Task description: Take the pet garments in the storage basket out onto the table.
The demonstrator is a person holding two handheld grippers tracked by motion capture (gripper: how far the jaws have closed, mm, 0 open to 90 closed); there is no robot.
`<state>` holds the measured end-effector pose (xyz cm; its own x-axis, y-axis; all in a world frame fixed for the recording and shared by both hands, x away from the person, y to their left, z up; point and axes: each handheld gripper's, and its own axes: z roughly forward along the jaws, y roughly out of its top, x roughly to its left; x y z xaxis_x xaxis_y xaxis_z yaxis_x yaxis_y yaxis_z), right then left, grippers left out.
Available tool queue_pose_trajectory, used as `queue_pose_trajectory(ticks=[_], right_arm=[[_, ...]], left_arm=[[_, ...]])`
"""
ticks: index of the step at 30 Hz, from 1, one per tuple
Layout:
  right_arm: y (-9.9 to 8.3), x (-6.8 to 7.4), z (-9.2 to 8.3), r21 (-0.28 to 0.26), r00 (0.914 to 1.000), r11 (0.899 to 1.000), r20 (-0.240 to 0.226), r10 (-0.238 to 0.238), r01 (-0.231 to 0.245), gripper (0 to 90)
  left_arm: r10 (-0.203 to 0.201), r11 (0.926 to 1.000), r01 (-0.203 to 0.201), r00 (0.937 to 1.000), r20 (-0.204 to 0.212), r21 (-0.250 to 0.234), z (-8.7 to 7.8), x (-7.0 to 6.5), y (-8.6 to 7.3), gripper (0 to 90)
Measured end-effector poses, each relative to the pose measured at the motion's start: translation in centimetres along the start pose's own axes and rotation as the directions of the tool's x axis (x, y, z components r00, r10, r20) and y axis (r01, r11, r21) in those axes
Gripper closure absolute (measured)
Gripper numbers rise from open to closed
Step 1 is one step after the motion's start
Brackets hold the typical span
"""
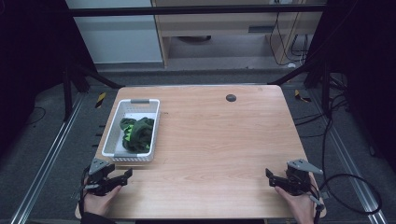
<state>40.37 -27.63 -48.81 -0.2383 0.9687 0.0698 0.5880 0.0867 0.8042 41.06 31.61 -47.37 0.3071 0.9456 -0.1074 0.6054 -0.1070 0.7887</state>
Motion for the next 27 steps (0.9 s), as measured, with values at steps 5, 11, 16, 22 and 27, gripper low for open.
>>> queue_pose_trajectory(ticks=[5, 11, 16, 22, 27], right_arm=[[0.0, -0.1, 0.1, 0.004, 1.0, 1.0, 0.003, -0.004, 0.004, 11.5], [0.0, 0.1, 0.0, 0.004, 0.9999, 1.0, 0.008, -0.011, 0.011, 11.6], [0.0, 0.1, 0.1, 0.002, 0.9999, 1.0, -0.001, -0.014, 0.014, 11.6], [0.1, 0.2, -0.1, -0.008, 0.9999, 1.0, 0.007, -0.013, 0.013, 11.7], [0.1, 0.5, -0.2, -0.018, 0.9996, 0.999, 0.008, -0.029, 0.029, 11.6]], left_arm=[[-0.011, 0.9999, 0.011, 0.9998, 0.014, -0.006, -0.4, -0.1, 0.2, 21.8], [-0.02, 0.999, 0.02, 0.9997, 0.011, -0.04, -1.1, -0.2, 0.5, 21.5], [-0.021, 0.9982, 0.022, 0.9997, 0.008, -0.056, -1.5, -0.4, 0.7, 21.1], [-0.017, 0.996, 0.019, 0.9998, 0.014, -0.087, -2.2, -0.4, 1.3, 20.1], [-0.02, 0.994, 0.022, 0.9997, 0.012, -0.108, -2.7, -0.2, 1.6, 19.5]])
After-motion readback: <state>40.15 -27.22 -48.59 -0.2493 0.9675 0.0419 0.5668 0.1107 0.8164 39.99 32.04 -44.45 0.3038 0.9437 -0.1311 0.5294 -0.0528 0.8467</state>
